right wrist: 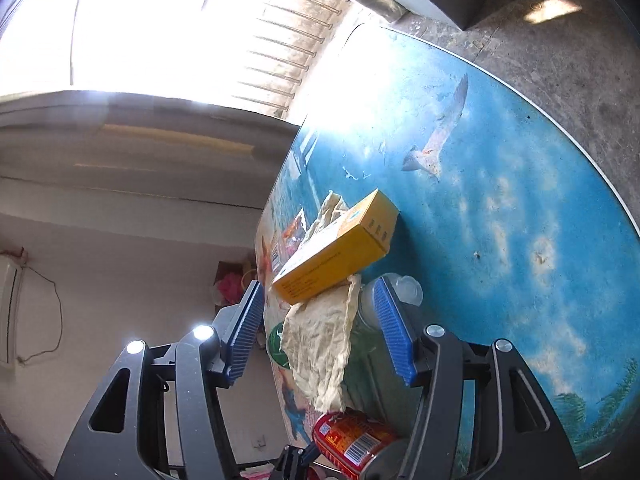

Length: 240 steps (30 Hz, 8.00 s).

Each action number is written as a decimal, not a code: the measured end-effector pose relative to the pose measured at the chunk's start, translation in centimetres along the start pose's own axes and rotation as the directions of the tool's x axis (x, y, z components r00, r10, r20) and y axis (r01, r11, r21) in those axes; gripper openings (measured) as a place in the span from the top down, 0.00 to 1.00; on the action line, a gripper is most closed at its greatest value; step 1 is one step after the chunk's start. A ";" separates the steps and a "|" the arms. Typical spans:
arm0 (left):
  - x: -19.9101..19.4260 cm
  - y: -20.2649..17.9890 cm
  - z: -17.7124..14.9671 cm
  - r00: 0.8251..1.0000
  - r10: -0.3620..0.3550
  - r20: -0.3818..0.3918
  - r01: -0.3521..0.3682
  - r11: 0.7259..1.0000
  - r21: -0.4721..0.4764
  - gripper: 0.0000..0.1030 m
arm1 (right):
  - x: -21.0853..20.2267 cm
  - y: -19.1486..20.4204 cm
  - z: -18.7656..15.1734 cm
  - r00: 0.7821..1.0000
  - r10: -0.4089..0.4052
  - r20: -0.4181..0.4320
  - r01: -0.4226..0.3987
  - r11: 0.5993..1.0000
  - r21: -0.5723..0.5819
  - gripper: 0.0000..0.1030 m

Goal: Collect trash
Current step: 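Close the right tool on the yellow-and-white medicine box and lift it, then hold the soda can in the left tool while the right tool holds the box, then carry both items over the blue wastebasket and open both tools to drop them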

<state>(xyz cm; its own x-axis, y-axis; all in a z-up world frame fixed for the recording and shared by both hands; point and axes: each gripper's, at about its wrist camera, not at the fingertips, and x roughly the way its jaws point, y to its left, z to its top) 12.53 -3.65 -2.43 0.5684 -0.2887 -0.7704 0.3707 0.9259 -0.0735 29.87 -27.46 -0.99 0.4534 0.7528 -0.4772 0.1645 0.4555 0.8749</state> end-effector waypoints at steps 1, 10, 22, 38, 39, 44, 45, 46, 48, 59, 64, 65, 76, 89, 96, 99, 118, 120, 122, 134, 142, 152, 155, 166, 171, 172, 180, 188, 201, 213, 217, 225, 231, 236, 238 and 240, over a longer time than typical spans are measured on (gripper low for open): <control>0.1 0.0 0.1 1.000 -0.002 -0.001 0.002 1.000 0.000 0.16 | 0.8 -0.3 0.7 1.000 -0.011 -0.013 0.011 1.000 0.028 0.43; 0.0 0.4 -0.2 1.000 -0.022 -0.002 0.022 1.000 -0.005 0.16 | 6.0 -1.4 3.0 0.988 -0.126 -0.089 0.135 0.986 0.103 0.43; -0.3 0.7 -0.4 0.999 -0.036 0.002 0.036 0.999 -0.010 0.16 | 8.5 -0.4 3.4 0.984 -0.132 -0.122 0.142 0.987 0.073 0.58; -0.4 0.7 -0.5 0.999 -0.034 0.003 0.034 0.999 -0.008 0.16 | 4.5 3.0 3.4 0.999 0.021 -0.033 -0.022 1.000 -0.012 0.69; -0.4 0.7 -0.5 0.999 -0.034 0.003 0.034 0.999 -0.009 0.16 | 3.8 3.2 3.3 0.999 0.039 -0.026 -0.040 0.999 -0.017 0.69; -0.4 0.8 -0.5 0.999 -0.038 0.002 0.038 0.999 -0.013 0.16 | -1.5 3.0 1.9 0.992 0.128 0.018 -0.127 0.991 -0.038 0.69; -0.4 0.9 -0.4 0.999 -0.039 0.002 0.040 0.999 -0.015 0.16 | -2.8 2.7 1.3 0.989 0.145 0.026 -0.144 0.989 -0.041 0.69; -0.4 1.0 -0.4 0.999 -0.041 0.002 0.041 0.999 -0.016 0.16 | -4.1 2.3 0.8 0.987 0.156 0.033 -0.154 0.987 -0.049 0.69; -0.5 1.2 -0.4 0.999 -0.046 0.002 0.046 0.999 -0.020 0.16 | -6.9 1.4 -0.5 0.986 0.158 0.046 -0.155 0.985 -0.074 0.69; -0.5 2.0 0.0 0.998 -0.065 -0.006 0.064 0.997 -0.048 0.16 | -11.9 -8.3 -5.6 0.991 -0.112 -0.077 0.105 0.990 -0.099 0.69; -0.4 1.8 0.0 0.999 -0.048 -0.006 0.048 0.998 -0.050 0.16 | -9.8 -8.8 -5.1 0.934 -0.355 -0.044 0.337 0.914 -0.227 0.69; -0.4 1.8 0.0 0.999 -0.046 -0.007 0.046 0.998 -0.053 0.16 | -9.3 -8.5 -5.0 0.917 -0.399 -0.024 0.381 0.891 -0.248 0.69; -0.3 1.5 0.1 0.999 -0.038 -0.009 0.038 0.998 -0.058 0.16 | -11.3 -3.4 -8.6 0.892 -0.402 0.207 0.448 0.847 -0.285 0.47; -0.2 1.6 0.1 0.999 -0.053 -0.005 0.053 0.997 -0.060 0.16 | -7.8 -7.0 -11.8 0.911 -0.408 0.064 0.413 0.905 -0.106 0.44; -0.3 1.6 -0.1 0.999 -0.050 -0.001 0.050 0.996 -0.068 0.16 | -4.9 -4.0 -10.0 0.872 -0.465 0.156 0.488 0.850 -0.198 0.33; -0.3 1.5 -0.2 0.999 -0.051 0.000 0.051 0.996 -0.071 0.16 | -3.4 -2.2 -10.3 0.856 -0.488 0.169 0.517 0.810 -0.277 0.26; -0.2 1.6 -0.2 0.999 -0.051 0.003 0.051 0.996 -0.076 0.16 | 1.0 -0.3 -16.3 0.711 -0.670 0.213 0.651 0.513 -0.559 0.24; -0.2 1.5 -0.1 0.999 -0.044 0.001 0.044 0.996 -0.072 0.16 | 0.9 -0.4 -16.5 0.704 -0.675 0.221 0.653 0.492 -0.576 0.26; -0.1 1.2 0.0 0.999 -0.038 -0.002 0.037 0.997 -0.067 0.16 | 0.8 -0.5 -16.7 0.687 -0.687 0.237 0.666 0.464 -0.585 0.26; 0.1 0.8 0.4 1.000 -0.025 -0.010 0.024 0.998 -0.065 0.16 | -1.3 -1.2 -15.8 0.726 -0.640 0.251 0.645 0.508 -0.571 0.26; 0.4 0.7 0.6 1.000 -0.024 -0.013 0.023 0.998 -0.065 0.16 | -0.7 -1.4 -16.2 0.717 -0.638 0.280 0.657 0.487 -0.575 0.30; 0.6 0.1 0.7 1.000 -0.018 -0.013 0.017 0.999 -0.051 0.16 | -3.1 -2.7 -16.7 0.700 -0.655 0.286 0.694 0.528 -0.490 0.29; 0.7 0.0 0.7 1.000 -0.016 -0.013 0.015 0.999 -0.047 0.16 | -3.2 -2.8 -16.5 0.703 -0.651 0.287 0.694 0.537 -0.480 0.29; 0.6 -0.2 0.7 1.000 -0.012 -0.014 0.012 0.999 -0.044 0.16 | -2.8 -3.4 -16.7 0.700 -0.649 0.298 0.699 0.538 -0.471 0.30; 0.6 -0.2 0.7 1.000 -0.015 -0.014 0.014 0.999 -0.050 0.16 | -3.3 -3.6 -16.8 0.709 -0.640 0.297 0.694 0.555 -0.459 0.30; 0.6 -0.2 0.8 1.000 -0.015 -0.014 0.014 0.999 -0.052 0.16 | -3.4 -3.7 -16.7 0.711 -0.638 0.296 0.692 0.559 -0.457 0.30; 0.3 0.2 0.7 1.000 -0.030 -0.009 0.029 0.997 -0.068 0.16 | -4.0 -3.8 -16.6 0.719 -0.631 0.292 0.686 0.572 -0.450 0.31; -0.6 0.7 0.6 0.997 -0.069 0.023 0.071 0.994 -0.085 0.16 | -4.4 -3.7 -16.5 0.729 -0.618 0.294 0.677 0.588 -0.442 0.31; -0.9 0.3 0.9 0.998 -0.053 0.024 0.055 0.995 -0.083 0.16 | -5.4 -3.5 -16.4 0.741 -0.598 0.307 0.667 0.604 -0.436 0.31; -1.7 0.1 1.0 0.998 -0.041 0.039 0.043 0.996 -0.073 0.16 | -6.0 -3.1 -16.6 0.749 -0.581 0.318 0.659 0.610 -0.440 0.31; -2.1 0.0 1.1 0.998 -0.037 0.048 0.040 0.997 -0.068 0.16 | -6.3 -3.0 -16.8 0.753 -0.574 0.323 0.656 0.612 -0.441 0.31; -3.0 -0.6 1.0 0.997 -0.029 0.065 0.033 0.998 -0.061 0.16 | -7.2 -2.5 -17.1 0.765 -0.548 0.339 0.643 0.624 -0.443 0.31; -4.2 -1.2 1.4 0.995 -0.026 0.093 0.030 0.999 -0.041 0.16 | -9.0 -2.2 -17.5 0.772 -0.517 0.369 0.635 0.639 -0.435 0.31; -5.4 -2.4 2.0 0.992 -0.032 0.119 0.033 0.999 -0.009 0.16 | -12.4 -2.4 -17.6 0.766 -0.488 0.420 0.637 0.664 -0.390 0.31; -5.9 -3.1 2.4 0.991 -0.042 0.129 0.041 0.999 0.009 0.16 | -14.4 -2.7 -17.7 0.750 -0.481 0.454 0.648 0.671 -0.360 0.31; -6.3 -4.0 2.8 0.989 -0.064 0.136 0.060 0.998 0.029 0.16 | -16.7 -3.2 -17.8 0.727 -0.479 0.493 0.664 0.675 -0.323 0.31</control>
<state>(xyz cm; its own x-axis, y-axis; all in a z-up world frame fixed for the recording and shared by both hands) 9.48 -6.18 4.51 0.6383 -0.3777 -0.6708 0.4255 0.8992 -0.1014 6.24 -33.02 2.71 0.6823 0.0948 -0.7249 0.1289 0.9604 0.2469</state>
